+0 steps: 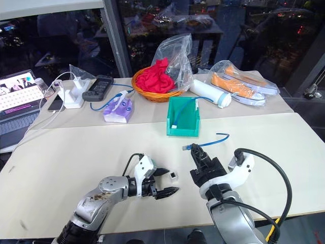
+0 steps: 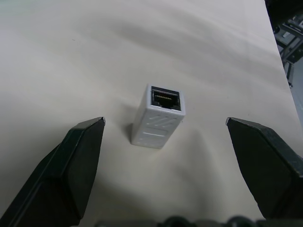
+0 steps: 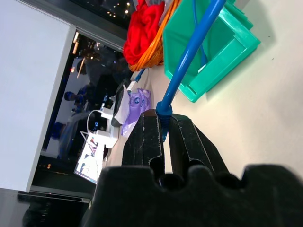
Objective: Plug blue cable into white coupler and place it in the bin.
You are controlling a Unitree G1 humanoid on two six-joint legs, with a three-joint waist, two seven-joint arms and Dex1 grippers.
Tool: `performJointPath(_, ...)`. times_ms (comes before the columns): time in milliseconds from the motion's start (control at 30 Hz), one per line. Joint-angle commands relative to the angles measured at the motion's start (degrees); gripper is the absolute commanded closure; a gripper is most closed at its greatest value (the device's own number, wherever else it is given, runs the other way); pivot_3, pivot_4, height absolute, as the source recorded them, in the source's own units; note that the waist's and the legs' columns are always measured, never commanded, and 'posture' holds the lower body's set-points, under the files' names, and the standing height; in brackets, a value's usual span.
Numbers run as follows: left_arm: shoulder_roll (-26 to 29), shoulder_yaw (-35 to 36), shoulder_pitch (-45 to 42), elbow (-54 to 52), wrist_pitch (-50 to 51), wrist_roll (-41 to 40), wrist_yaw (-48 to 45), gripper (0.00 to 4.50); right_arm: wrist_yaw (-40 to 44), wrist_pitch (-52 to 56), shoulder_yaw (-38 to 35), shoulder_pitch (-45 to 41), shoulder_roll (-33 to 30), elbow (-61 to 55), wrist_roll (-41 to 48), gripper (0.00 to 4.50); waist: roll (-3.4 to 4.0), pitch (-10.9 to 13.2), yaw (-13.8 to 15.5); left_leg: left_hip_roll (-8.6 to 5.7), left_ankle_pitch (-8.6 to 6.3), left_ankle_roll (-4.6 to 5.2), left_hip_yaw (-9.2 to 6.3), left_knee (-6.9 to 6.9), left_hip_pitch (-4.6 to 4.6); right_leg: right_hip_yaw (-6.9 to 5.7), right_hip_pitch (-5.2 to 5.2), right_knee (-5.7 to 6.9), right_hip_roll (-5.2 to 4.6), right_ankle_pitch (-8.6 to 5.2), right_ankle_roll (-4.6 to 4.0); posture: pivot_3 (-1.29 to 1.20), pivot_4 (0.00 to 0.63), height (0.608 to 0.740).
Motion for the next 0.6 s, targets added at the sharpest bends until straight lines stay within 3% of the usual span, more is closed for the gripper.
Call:
performJointPath(33, -0.64, -1.21, -1.1, 0.05, -2.18, 0.74, 0.97, 0.08, 0.13, -0.33, -0.36, 0.1, 0.45, -3.03, -0.52, 4.5, 0.0, 0.0, 0.0, 0.0, 0.0, 0.0, 0.0, 0.0, 0.0, 0.0, 0.01, -0.01, 0.0, 0.0, 0.0, 0.0, 0.15, 0.74)
performJointPath(133, -1.45, -1.44, -1.13, 0.87, -2.53, 0.31, 1.42, 0.81, 0.05, -0.41, -0.55, 0.24, 0.46, -3.14, -0.74, 4.5, 0.0, 0.0, 0.0, 0.0, 0.0, 0.0, 0.0, -0.01, 0.0, 0.0, 0.0, -0.01, 0.0, 0.0, 0.0, 0.0, 0.15, 0.74)
performJointPath(400, -0.15, -1.92, -4.26, 4.98, -8.08, 4.26, 2.78, 3.85, 0.16, -0.4, -1.87, 0.45, -0.48, -3.1, -0.39, 4.5, 0.0, 0.0, 0.03, 0.0, 0.0, 0.0, 0.0, -0.01, -0.02, 0.0, 0.0, -0.1, 0.0, 0.0, 0.0, 0.0, 0.15, 0.74)
performJointPath(600, 1.44, -1.43, -8.74, 11.06, -15.88, 8.4, 3.19, 3.86, 1.14, 4.25, -1.51, -1.58, -4.42, 1.48, -1.3, 4.5, -0.01, 0.0, -0.03, 0.0, 0.0, 0.0, 0.01, -0.04, -0.01, 0.0, 0.02, -0.26, 0.01, 0.01, 0.01, 0.0, 0.15, 0.74)
